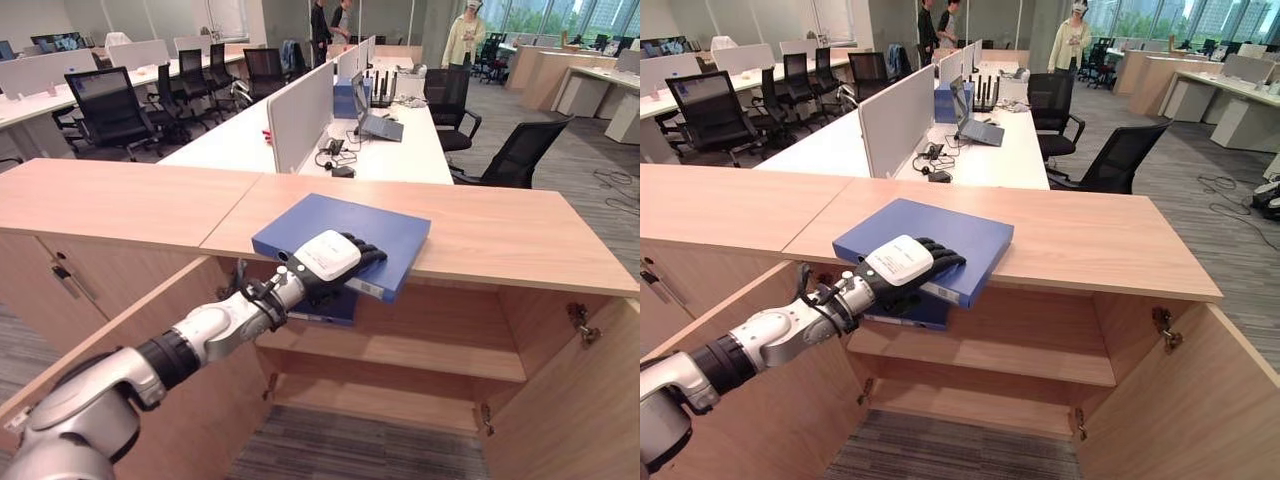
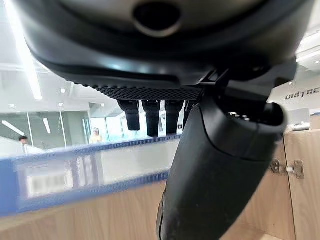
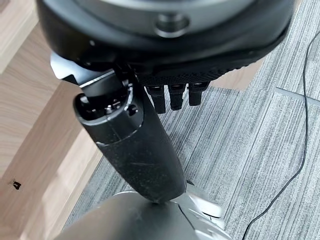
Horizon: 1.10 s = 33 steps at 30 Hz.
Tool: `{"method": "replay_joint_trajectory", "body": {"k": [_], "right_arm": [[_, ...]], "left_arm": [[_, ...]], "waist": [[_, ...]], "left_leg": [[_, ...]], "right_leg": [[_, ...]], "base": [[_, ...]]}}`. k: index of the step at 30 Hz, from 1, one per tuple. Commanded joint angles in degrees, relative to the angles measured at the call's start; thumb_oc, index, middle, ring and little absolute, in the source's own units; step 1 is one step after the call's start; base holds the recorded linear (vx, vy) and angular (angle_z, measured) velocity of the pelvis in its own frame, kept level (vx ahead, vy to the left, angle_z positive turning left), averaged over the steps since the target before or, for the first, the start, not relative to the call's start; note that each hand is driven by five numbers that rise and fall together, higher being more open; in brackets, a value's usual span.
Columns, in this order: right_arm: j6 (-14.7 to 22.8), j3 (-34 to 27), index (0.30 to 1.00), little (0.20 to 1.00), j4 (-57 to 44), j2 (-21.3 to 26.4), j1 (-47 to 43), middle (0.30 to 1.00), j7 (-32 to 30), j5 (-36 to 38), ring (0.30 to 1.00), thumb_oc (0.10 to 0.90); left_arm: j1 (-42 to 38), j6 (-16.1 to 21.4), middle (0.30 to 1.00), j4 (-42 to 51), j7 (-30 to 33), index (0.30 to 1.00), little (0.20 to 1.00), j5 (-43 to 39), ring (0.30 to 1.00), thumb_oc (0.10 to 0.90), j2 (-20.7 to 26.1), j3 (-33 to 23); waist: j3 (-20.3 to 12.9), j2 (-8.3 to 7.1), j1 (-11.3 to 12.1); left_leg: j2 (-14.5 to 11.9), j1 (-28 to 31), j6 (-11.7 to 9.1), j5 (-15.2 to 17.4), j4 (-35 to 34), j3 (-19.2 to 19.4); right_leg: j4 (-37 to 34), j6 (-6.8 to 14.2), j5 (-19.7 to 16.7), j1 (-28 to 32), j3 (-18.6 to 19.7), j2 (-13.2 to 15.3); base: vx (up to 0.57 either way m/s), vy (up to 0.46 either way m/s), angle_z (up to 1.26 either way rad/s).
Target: Put the empty folder in the office cabinet
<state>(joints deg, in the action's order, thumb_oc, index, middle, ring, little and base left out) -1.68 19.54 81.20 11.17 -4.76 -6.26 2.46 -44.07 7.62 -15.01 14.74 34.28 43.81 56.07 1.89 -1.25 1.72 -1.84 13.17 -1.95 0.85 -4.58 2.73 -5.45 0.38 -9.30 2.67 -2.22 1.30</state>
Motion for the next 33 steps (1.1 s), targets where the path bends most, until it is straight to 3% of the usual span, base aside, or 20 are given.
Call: {"method": "replay_joint_trajectory", "body": {"k": [1,7,12,16,18,21,22,23,27,33], "right_arm": [[1.50,0.73,0.900,0.900,0.69,-0.35,-5.27,0.900,-0.36,1.15,0.900,0.800],[1.48,-0.18,0.900,0.900,0.74,-0.57,-4.76,0.900,-0.43,0.81,0.900,0.800],[1.52,-1.58,0.900,0.900,1.30,-0.55,-3.81,0.900,-0.69,0.63,0.900,0.800],[1.98,-2.82,0.900,0.900,2.38,-0.65,-3.45,0.900,-0.84,0.83,0.900,0.800],[2.49,-3.47,0.900,0.900,3.81,-0.42,-3.64,0.900,-0.42,1.02,0.900,0.800],[2.81,-3.66,0.900,0.900,4.40,-0.05,-3.86,0.900,0.08,1.34,0.900,0.800],[2.99,-3.62,0.900,0.900,4.53,0.28,-4.03,0.900,0.37,1.41,0.900,0.800],[3.24,-3.78,0.900,0.900,5.05,0.89,-4.62,0.900,1.07,1.81,0.900,0.800],[3.58,-3.88,0.900,0.900,5.23,1.09,-4.79,0.900,2.37,1.97,0.900,0.800],[3.93,-4.41,0.900,0.900,4.33,0.96,-4.28,0.900,3.45,1.78,0.900,0.800]], "left_arm": [[-10.64,-1.16,0.300,-4.40,1.21,0.300,0.300,0.17,0.300,0.400,0.99,-1.13],[-5.77,-1.49,0.300,-2.79,1.97,0.300,0.300,-0.77,0.300,0.400,1.26,-6.01],[5.68,-1.21,0.300,14.04,1.15,0.300,0.300,-4.74,0.300,0.400,-0.06,-20.37],[18.51,-0.85,0.300,29.53,-1.99,0.300,0.300,-14.86,0.300,0.400,-6.69,-31.93],[26.57,-0.35,0.300,38.16,-5.23,0.300,0.300,-25.27,0.300,0.400,-12.55,-36.41],[30.11,-0.11,0.300,42.13,-7.32,0.300,0.300,-31.22,0.300,0.400,-14.92,-37.24],[31.80,0.31,0.300,44.54,-8.52,0.300,0.300,-35.75,0.300,0.400,-16.01,-36.98],[35.86,0.81,0.300,47.47,-9.80,0.300,0.300,-46.83,0.300,0.400,-19.04,-37.83],[39.89,1.91,0.300,50.22,-11.96,0.300,0.300,-59.51,0.300,0.400,-23.20,-38.59],[39.62,2.46,0.300,52.35,-13.85,0.300,0.300,-68.34,0.300,0.400,-25.20,-36.67]], "waist": [[1.02,-0.21,-0.40],[1.06,-0.50,-0.16],[1.01,-0.65,0.09],[0.95,-0.60,0.34],[0.71,-0.24,0.54],[0.49,0.09,0.68],[0.33,0.32,0.73],[0.03,0.84,0.86],[-0.27,1.22,1.18],[-0.28,1.28,1.40]], "left_leg": [[0.06,-2.20,-0.80,3.90,-0.42,-2.02],[0.07,-2.12,-0.80,4.01,-0.42,-1.84],[0.09,-2.31,-0.70,4.03,-0.42,-2.00],[0.11,-2.60,-0.48,3.84,-0.42,-2.13],[-0.06,-2.52,-0.29,4.17,-0.42,-2.27],[-0.07,-2.68,-0.23,3.96,-0.42,-2.24],[-0.09,-2.82,-0.20,3.81,-0.42,-2.22],[-0.21,-3.07,-0.21,3.47,-0.42,-2.11],[-0.42,-3.15,-0.30,3.29,-0.42,-2.01],[-0.43,-3.38,-0.32,3.20,-0.42,-2.35]], "right_leg": [[0.45,2.52,5.97,5.49,-1.73,2.09],[0.45,2.47,5.98,5.47,-1.60,2.04],[0.45,2.37,5.96,5.37,-1.52,2.14],[0.45,2.19,5.70,5.28,-1.45,2.29],[0.45,2.07,5.81,5.50,-1.37,2.35],[0.45,2.02,5.62,5.45,-1.41,2.42],[0.45,2.02,5.53,5.35,-1.43,2.47],[0.45,1.97,5.38,5.17,-1.47,2.52],[0.45,1.89,5.32,5.17,-1.57,2.54],[0.45,1.67,5.23,5.09,-1.58,2.63]], "base": [[0.00,0.000,0.00],[0.00,0.000,0.00],[0.00,0.000,0.00],[0.01,0.005,0.00],[0.04,0.019,-0.01],[0.02,0.010,0.01],[0.01,0.030,0.03],[0.00,0.000,0.00],[0.00,0.000,0.00],[0.00,0.000,0.00]]}}
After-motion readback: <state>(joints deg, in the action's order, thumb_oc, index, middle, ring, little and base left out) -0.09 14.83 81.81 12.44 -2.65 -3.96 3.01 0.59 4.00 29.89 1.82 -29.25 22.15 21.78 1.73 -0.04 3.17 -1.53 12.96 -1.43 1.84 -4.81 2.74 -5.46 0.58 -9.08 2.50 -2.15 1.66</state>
